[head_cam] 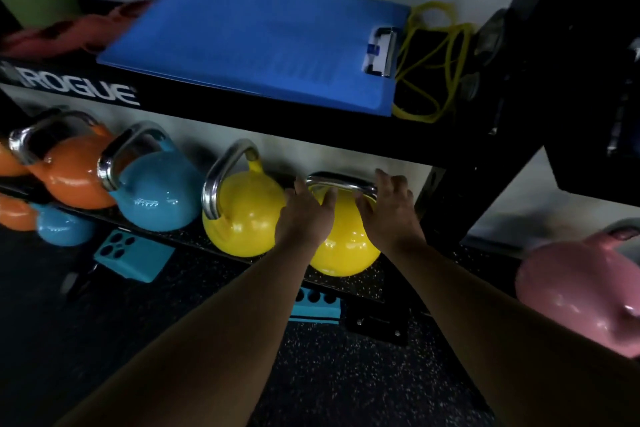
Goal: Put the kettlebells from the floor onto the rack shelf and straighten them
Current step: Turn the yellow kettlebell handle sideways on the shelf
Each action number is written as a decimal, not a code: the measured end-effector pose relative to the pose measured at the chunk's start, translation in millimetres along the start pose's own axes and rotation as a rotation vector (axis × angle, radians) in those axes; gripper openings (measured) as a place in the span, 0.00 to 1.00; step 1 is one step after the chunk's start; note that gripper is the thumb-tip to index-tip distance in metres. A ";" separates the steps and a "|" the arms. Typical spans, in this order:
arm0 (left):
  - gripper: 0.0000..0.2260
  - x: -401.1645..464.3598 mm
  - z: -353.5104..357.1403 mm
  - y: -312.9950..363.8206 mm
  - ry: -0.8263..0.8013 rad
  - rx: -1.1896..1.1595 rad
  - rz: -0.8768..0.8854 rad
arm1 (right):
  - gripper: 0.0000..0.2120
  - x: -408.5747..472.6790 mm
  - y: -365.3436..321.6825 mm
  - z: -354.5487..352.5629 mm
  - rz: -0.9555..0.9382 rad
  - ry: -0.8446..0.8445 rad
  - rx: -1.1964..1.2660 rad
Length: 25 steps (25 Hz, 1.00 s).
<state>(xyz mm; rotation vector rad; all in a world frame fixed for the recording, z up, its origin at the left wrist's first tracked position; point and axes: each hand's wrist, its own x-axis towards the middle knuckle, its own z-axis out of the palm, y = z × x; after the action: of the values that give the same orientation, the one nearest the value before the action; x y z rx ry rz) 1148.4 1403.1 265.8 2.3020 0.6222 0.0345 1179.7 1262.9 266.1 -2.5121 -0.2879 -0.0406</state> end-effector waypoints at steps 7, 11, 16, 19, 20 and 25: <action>0.37 26.3 30.7 -2.0 0.027 -0.288 -0.042 | 0.28 27.8 5.9 36.8 0.107 0.010 0.076; 0.36 27.9 45.2 -11.5 0.022 -0.461 -0.009 | 0.26 30.2 5.7 37.7 0.211 0.049 0.138; 0.30 59.4 31.4 -29.4 -0.113 -0.578 0.224 | 0.25 -3.2 -20.4 52.1 0.297 0.089 0.105; 0.33 58.5 38.2 -35.2 -0.148 -0.637 0.217 | 0.20 -15.3 -13.5 45.7 0.321 0.020 0.276; 0.33 54.4 42.4 -32.3 -0.143 -0.613 0.183 | 0.17 -15.8 -12.4 41.0 0.364 0.014 0.452; 0.26 77.9 35.1 -21.3 -0.199 -0.565 0.160 | 0.19 -23.3 -32.5 60.3 0.395 0.038 0.761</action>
<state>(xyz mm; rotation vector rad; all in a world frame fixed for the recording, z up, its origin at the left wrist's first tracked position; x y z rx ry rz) 1215.2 1427.7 214.0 1.7725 0.2760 0.0490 1147.8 1318.9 233.0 -1.7659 0.1895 0.1526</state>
